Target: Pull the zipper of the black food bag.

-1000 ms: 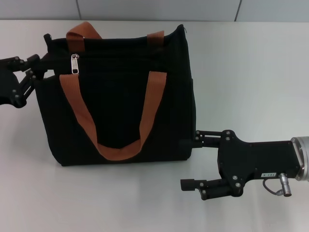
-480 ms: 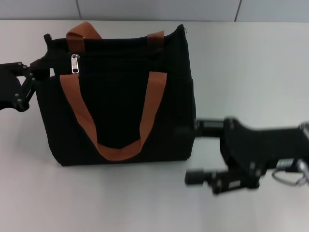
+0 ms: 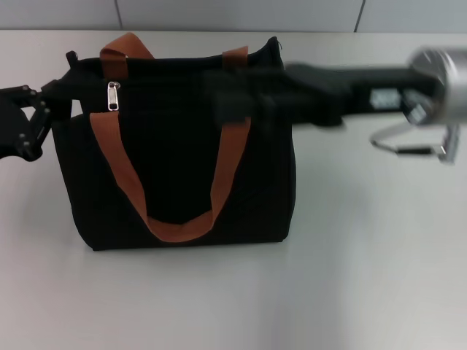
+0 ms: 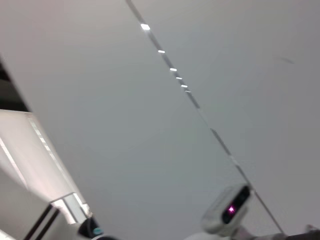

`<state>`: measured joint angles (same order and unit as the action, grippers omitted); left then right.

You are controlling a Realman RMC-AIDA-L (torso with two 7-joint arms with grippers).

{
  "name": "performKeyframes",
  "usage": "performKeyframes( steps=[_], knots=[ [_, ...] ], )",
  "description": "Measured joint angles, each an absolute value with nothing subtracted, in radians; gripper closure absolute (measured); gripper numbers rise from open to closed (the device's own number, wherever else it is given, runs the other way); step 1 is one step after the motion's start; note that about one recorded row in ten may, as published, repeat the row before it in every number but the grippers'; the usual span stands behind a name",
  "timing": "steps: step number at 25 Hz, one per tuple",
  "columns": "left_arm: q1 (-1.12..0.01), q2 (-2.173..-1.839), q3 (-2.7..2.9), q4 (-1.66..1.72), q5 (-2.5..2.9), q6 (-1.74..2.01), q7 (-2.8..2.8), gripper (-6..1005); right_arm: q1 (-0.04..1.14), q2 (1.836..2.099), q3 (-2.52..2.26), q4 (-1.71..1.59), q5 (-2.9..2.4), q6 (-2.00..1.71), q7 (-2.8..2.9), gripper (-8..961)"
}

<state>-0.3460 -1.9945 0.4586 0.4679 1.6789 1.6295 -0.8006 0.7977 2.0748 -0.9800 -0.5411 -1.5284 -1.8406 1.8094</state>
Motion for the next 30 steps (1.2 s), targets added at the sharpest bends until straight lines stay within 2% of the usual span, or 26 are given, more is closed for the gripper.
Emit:
performKeyframes(
  steps=[7, 14, 30],
  knots=[
    [-0.345, -2.004, 0.459, 0.468, 1.641, 1.638, -0.801, 983, 0.933, 2.064, -0.989, -0.567, -1.612, -1.670, 2.106, 163],
    [-0.347, -2.011, 0.459, 0.468, 1.641, 1.647, -0.797, 983, 0.999, 2.058, -0.990, -0.564, -1.739, -1.588, 2.262, 164],
    [-0.353, -2.017, 0.459, 0.466, 1.638, 1.714, -0.775, 984, 1.058, 2.082, -1.095, -0.553, -1.772, -1.435, 2.377, 164]
  ],
)
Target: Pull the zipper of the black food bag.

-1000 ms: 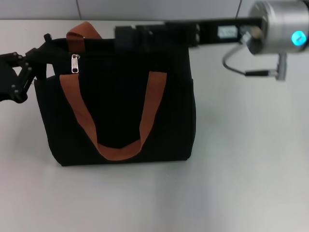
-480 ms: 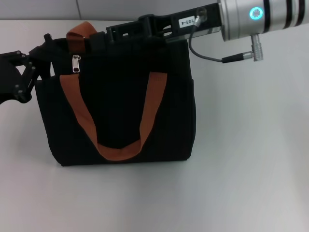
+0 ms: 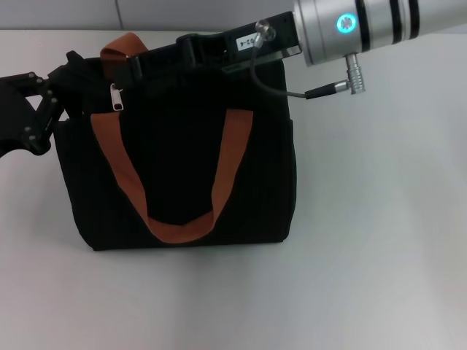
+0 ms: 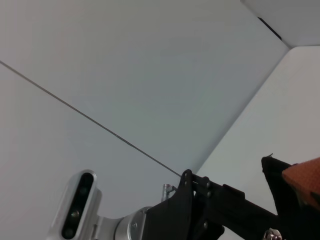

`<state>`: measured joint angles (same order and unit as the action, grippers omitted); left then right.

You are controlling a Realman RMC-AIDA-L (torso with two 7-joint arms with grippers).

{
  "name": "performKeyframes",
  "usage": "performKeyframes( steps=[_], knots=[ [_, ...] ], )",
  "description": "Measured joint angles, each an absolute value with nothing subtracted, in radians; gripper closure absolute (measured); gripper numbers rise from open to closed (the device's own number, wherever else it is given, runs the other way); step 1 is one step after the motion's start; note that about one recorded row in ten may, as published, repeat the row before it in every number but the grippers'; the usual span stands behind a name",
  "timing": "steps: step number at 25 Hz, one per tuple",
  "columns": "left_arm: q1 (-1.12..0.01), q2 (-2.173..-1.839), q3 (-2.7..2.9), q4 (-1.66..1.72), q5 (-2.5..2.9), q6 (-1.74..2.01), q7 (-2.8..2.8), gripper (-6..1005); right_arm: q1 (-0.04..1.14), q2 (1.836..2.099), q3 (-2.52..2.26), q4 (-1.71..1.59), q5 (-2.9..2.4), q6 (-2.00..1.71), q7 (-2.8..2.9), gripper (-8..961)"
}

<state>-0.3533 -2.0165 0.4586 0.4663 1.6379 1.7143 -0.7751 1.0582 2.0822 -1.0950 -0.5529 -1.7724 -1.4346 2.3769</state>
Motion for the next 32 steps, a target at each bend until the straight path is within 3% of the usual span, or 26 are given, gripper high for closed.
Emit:
performKeyframes(
  steps=[18, 28, 31, 32],
  knots=[
    [-0.358, -2.026, 0.446, 0.466, 1.624, 1.737, -0.787, 983, 1.094, 2.089, -1.166, -0.543, -1.767, -1.355, 2.377, 163],
    [-0.367, -2.026, 0.448, 0.466, 1.612, 1.766, -0.791, 984, 1.108, 2.089, -1.196, -0.543, -1.767, -1.327, 2.383, 277],
    [-0.369, -2.028, 0.449, 0.466, 1.612, 1.773, -0.791, 984, 1.108, 2.089, -1.198, -0.543, -1.767, -1.327, 2.385, 497],
    [-0.371, -2.028, 0.449, 0.466, 1.612, 1.777, -0.792, 984, 1.108, 2.089, -1.201, -0.543, -1.768, -1.325, 2.387, 504]
  ],
)
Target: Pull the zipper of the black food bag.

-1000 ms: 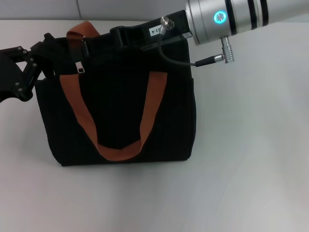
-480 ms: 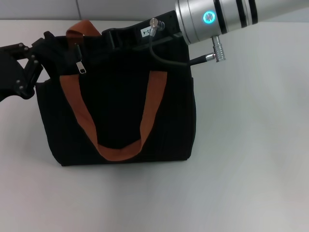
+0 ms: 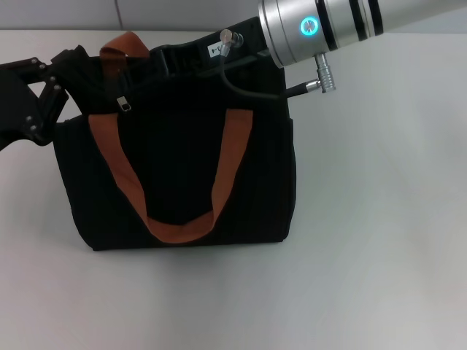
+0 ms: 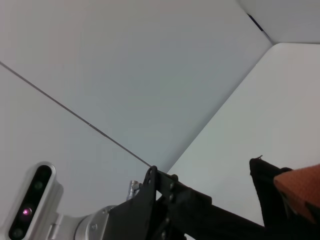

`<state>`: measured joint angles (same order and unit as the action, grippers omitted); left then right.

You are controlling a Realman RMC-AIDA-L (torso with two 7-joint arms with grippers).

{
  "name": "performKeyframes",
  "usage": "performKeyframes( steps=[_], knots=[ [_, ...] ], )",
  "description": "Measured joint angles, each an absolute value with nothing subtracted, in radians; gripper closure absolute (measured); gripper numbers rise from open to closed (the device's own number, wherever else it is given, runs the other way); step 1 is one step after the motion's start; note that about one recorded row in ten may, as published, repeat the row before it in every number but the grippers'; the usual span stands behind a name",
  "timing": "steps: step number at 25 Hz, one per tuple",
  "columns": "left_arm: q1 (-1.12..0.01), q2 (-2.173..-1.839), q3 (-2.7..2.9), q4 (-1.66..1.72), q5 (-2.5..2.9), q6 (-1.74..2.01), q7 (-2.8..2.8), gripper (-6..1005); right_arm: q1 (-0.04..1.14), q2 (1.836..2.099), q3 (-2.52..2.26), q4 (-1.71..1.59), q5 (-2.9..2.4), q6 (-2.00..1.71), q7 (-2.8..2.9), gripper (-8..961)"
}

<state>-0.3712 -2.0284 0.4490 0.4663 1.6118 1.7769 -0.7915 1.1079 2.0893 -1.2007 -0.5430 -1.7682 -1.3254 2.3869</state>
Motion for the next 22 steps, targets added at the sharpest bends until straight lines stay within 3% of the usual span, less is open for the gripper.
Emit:
performKeyframes(
  steps=[22],
  knots=[
    [-0.404, -2.036, 0.447, 0.466, 1.607, 1.813, -0.815, 972, 1.095, 2.088, -1.254, -0.587, -1.774, -1.293, 2.384, 615]
  ],
)
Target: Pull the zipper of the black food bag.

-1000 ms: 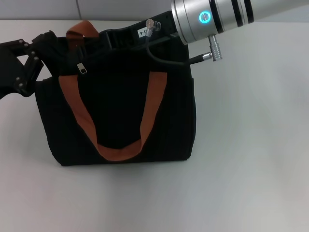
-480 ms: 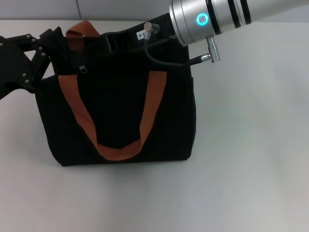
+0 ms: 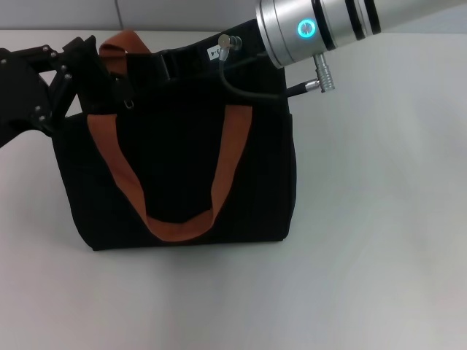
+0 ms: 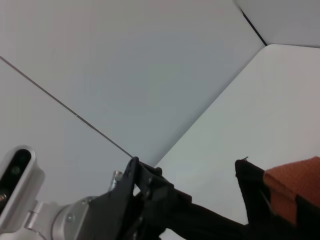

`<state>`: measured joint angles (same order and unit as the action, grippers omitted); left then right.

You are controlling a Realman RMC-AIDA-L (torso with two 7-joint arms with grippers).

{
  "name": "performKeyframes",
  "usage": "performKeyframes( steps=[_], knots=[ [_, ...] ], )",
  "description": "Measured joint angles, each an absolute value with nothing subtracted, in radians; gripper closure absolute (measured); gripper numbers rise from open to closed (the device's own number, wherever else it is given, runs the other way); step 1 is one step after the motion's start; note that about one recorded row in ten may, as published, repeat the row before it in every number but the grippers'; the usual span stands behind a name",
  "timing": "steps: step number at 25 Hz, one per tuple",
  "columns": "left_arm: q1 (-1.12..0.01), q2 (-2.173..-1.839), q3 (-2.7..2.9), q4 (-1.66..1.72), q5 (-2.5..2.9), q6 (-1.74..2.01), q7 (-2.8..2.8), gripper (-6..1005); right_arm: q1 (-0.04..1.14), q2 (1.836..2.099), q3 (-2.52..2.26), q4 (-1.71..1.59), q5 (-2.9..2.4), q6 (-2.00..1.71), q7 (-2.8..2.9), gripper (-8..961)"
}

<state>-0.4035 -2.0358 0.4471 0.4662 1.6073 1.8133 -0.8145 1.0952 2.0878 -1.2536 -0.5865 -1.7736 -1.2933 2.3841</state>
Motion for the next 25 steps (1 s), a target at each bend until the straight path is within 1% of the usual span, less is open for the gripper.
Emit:
performKeyframes(
  steps=[12, 25],
  knots=[
    [-0.414, -2.039, 0.446, 0.466, 1.598, 1.829, -0.834, 962, 1.097, 2.088, -1.287, -0.616, -1.776, -1.264, 2.369, 635],
    [-0.427, -2.035, 0.447, 0.466, 1.596, 1.823, -0.853, 951, 1.090, 2.088, -1.301, -0.653, -1.815, -1.239, 2.357, 684]
  ],
)
